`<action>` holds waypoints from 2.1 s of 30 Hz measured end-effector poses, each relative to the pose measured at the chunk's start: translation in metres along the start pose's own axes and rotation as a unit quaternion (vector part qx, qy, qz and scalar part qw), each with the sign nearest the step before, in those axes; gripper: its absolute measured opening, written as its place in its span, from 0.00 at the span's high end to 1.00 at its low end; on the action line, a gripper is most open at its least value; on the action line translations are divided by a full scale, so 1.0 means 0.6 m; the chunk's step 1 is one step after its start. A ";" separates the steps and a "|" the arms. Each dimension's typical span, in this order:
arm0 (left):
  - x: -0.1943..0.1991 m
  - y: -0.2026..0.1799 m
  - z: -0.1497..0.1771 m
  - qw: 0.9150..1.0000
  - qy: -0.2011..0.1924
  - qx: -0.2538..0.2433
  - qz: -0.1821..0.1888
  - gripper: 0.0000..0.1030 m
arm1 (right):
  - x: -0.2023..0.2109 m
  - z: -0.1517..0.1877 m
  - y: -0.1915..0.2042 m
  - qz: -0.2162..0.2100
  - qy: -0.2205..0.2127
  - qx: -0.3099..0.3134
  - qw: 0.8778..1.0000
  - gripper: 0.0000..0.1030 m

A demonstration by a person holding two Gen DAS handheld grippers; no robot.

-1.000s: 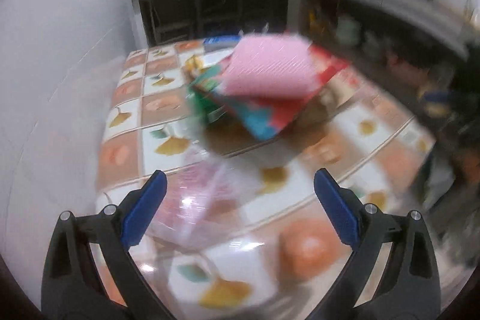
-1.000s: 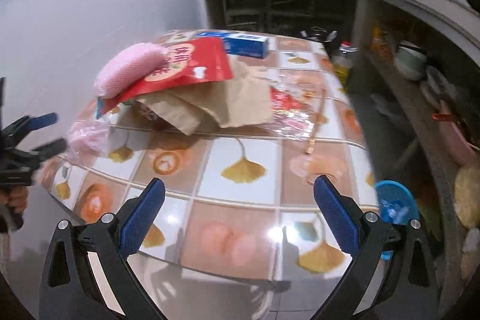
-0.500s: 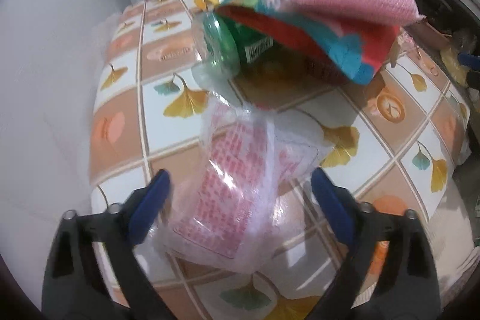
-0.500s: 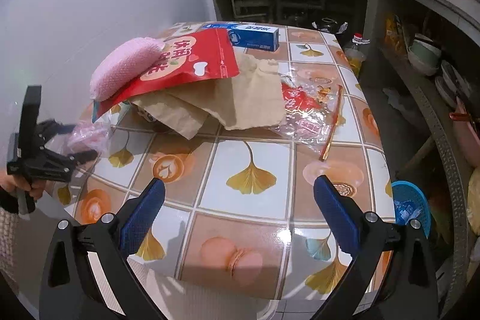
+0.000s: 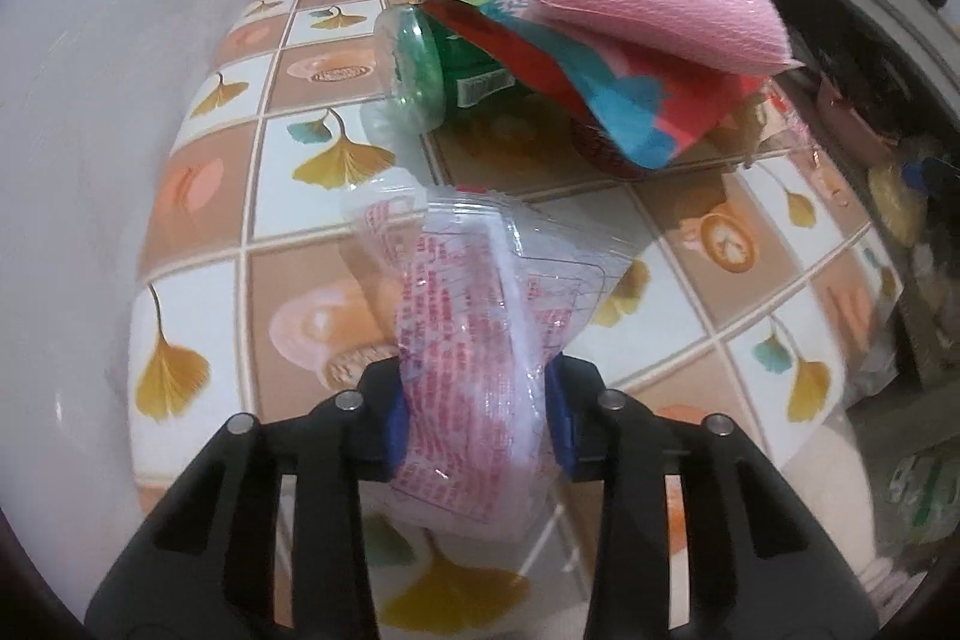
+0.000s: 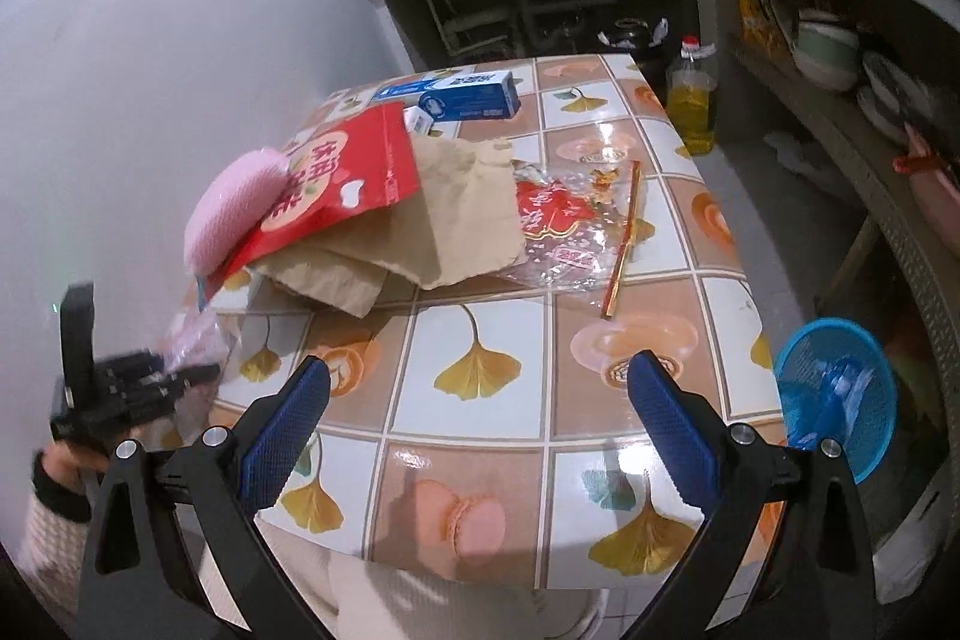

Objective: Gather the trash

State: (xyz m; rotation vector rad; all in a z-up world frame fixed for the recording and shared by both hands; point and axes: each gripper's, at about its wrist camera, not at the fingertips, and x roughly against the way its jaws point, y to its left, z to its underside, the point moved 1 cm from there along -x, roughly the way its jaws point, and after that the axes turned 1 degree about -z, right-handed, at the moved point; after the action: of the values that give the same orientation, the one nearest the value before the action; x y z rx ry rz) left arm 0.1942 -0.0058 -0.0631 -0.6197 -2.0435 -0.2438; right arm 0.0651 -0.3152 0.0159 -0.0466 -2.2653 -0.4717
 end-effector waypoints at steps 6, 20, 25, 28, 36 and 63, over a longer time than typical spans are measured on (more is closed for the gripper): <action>0.024 -0.013 0.023 0.999 -0.015 0.035 0.026 0.72 | -0.018 -0.031 -0.018 0.002 -0.003 0.011 1.000 0.06; 0.028 -0.013 0.040 0.998 -0.016 0.043 0.034 0.73 | -0.157 -0.163 -0.074 0.050 0.033 0.197 0.979 0.11; 0.025 -0.014 0.042 0.998 -0.016 0.046 0.032 0.73 | -0.226 -0.228 -0.142 0.062 0.056 0.077 0.994 0.48; 0.023 -0.012 0.043 0.998 -0.014 0.047 0.032 0.73 | -0.263 -0.231 -0.139 0.071 0.083 0.075 0.991 0.60; 0.022 -0.013 0.046 0.998 -0.011 0.050 0.029 0.73 | -0.259 -0.177 -0.129 0.116 0.132 0.082 0.981 0.87; 0.036 0.010 0.068 0.995 -0.019 0.092 0.043 0.73 | -0.054 0.019 -0.095 0.040 0.128 -0.040 0.990 0.37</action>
State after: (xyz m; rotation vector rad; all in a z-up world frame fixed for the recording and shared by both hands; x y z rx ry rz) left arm 0.1581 0.0231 -0.0666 -0.5996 -2.0427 0.0076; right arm 0.0683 -0.3602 -0.0326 -0.1118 -1.9860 -0.4962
